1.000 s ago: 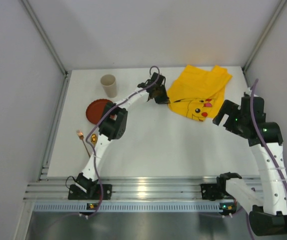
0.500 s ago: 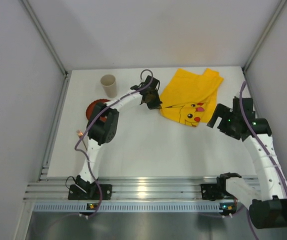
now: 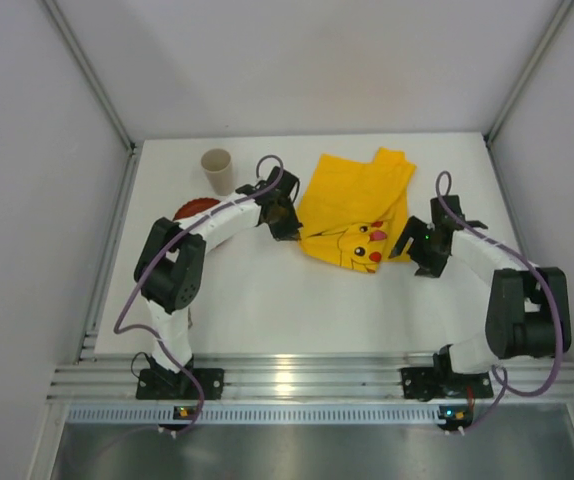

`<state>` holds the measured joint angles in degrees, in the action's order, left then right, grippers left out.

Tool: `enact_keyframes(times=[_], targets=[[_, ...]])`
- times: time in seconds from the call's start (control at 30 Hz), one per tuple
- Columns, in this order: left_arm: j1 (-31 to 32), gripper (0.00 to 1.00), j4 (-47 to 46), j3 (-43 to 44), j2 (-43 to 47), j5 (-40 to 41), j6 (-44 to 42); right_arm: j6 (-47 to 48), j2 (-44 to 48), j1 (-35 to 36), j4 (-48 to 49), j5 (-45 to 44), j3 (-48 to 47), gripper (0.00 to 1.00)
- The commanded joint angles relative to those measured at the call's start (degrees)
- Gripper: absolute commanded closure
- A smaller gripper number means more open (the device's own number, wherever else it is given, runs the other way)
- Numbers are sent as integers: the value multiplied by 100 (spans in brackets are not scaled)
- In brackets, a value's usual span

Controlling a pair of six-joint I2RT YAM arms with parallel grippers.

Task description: Set the dinner table for one person

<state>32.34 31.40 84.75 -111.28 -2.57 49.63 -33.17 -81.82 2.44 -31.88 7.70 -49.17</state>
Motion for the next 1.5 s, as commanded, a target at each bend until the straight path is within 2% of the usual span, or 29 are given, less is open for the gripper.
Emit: enact_keyframes(times=[0.0, 0.3, 0.37, 0.5, 0.53, 0.57, 0.6, 0.7, 0.73, 0.77, 0.93, 1.2, 1.33, 1.47], targets=[[9, 100, 305, -274, 397, -209, 56, -339, -351, -6, 1060, 460, 197, 17], [80, 100, 657, -293, 564, -86, -146, -234, -923, -24, 1482, 47, 135, 19], [80, 100, 736, -231, 538, -86, -181, -269, -1054, -24, 1544, 56, 153, 24], [80, 100, 806, -135, 476, -86, -216, -313, -1204, -6, 1684, 82, 276, 45], [80, 100, 824, -117, 467, -86, -217, -304, -1213, -15, 1737, 73, 354, 54], [71, 100, 842, -99, 450, -77, -225, -296, -1213, -15, 1755, 73, 381, 58], [80, 100, 842, -99, 432, -77, -217, -278, -1222, -15, 1755, 73, 399, 69], [80, 100, 842, -108, 371, -103, -173, -173, -1231, -6, 1729, 47, 443, 87], [71, 100, 824, -108, 327, -121, -146, -146, -1231, -6, 1659, 21, 434, 96], [71, 100, 824, -117, 301, -147, -129, -76, -1214, -15, 1606, -58, 408, 100], [-174, 100, 561, -450, 256, -305, 170, 161, -1029, -200, 1036, -357, 145, 100], [-1562, 100, 86, -1847, 1029, -236, 487, 566, -194, -1992, -71, -927, -49, 100], [-1731, 100, 375, -1962, 1170, -130, 381, 461, -141, -2045, -187, -1017, -58, 100], [-1687, 100, 507, -2444, 1556, 107, 802, 303, 183, -2054, -573, -1333, -23, 100]])
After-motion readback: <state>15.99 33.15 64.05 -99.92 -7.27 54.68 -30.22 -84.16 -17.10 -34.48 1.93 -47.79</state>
